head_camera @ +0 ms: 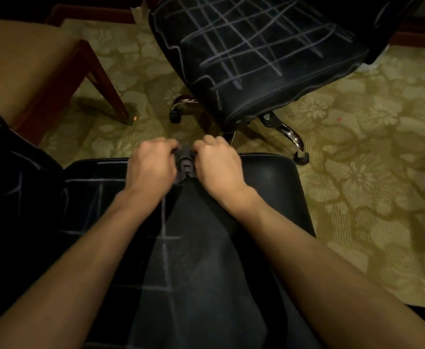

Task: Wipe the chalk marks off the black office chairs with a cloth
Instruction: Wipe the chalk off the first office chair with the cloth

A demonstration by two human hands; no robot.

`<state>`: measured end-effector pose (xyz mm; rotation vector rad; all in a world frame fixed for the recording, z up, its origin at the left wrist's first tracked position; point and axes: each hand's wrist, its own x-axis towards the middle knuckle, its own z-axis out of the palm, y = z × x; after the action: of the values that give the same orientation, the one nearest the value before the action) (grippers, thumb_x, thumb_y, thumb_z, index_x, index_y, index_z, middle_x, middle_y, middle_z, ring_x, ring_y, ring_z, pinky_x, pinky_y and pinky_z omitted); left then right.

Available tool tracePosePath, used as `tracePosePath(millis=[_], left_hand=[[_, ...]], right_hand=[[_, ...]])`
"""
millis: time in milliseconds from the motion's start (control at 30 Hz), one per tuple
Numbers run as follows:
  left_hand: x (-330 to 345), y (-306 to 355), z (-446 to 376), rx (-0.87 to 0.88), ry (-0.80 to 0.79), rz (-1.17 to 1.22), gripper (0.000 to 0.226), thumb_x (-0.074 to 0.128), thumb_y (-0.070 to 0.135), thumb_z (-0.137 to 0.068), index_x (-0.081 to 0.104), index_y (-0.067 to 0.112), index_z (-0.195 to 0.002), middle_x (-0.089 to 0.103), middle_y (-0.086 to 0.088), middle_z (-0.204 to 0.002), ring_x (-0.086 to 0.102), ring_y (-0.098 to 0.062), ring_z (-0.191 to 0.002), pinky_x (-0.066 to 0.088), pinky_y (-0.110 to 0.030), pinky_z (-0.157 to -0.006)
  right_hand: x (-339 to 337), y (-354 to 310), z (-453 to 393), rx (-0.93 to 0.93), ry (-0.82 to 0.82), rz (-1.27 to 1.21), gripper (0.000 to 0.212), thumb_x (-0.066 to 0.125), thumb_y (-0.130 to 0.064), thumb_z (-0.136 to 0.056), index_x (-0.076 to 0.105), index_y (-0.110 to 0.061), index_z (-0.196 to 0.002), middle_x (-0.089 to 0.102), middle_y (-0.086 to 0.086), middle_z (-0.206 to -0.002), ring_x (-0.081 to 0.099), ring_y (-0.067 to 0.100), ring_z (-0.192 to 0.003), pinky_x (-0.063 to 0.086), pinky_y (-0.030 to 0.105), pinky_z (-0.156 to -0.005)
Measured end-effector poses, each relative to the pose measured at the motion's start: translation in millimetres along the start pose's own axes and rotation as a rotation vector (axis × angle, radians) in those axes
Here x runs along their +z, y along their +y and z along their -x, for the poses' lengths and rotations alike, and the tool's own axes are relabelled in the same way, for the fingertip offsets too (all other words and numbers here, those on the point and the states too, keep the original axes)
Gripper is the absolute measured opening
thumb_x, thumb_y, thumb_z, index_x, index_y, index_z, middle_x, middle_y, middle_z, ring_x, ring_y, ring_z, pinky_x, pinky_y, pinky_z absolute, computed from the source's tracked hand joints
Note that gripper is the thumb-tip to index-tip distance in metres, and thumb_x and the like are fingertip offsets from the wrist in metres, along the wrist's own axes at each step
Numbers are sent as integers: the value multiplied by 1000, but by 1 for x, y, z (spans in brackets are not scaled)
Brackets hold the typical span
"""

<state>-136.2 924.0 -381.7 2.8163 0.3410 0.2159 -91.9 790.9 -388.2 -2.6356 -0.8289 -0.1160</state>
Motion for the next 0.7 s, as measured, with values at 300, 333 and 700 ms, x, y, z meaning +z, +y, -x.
tracePosePath(millis=[300, 333, 700], left_hand=[[26, 110, -5, 171, -136, 47, 25, 61, 17, -92, 67, 19, -116, 63, -6, -115, 62, -31, -105, 48, -39, -82], [26, 115, -5, 187, -151, 33, 26, 61, 18, -93, 65, 19, -119, 61, -6, -117, 61, -30, -107, 48, -38, -81], [-25, -42, 21, -128, -20, -112, 25, 53, 4, -91, 68, 8, -110, 63, -17, -113, 60, -42, -105, 50, -46, -86]], right_hand=[[-46, 103, 38, 131, -74, 87, 13, 56, -9, -92, 65, -3, -99, 62, 16, -99, 58, 39, -97, 49, 46, -76], [-48, 104, 41, 141, -76, 97, 12, 57, -8, -92, 65, -2, -98, 62, 17, -97, 58, 41, -95, 50, 47, -74], [15, -50, -25, -98, -139, 38, 23, 51, -14, -96, 65, -12, -113, 61, 7, -117, 56, 28, -112, 47, 36, -82]])
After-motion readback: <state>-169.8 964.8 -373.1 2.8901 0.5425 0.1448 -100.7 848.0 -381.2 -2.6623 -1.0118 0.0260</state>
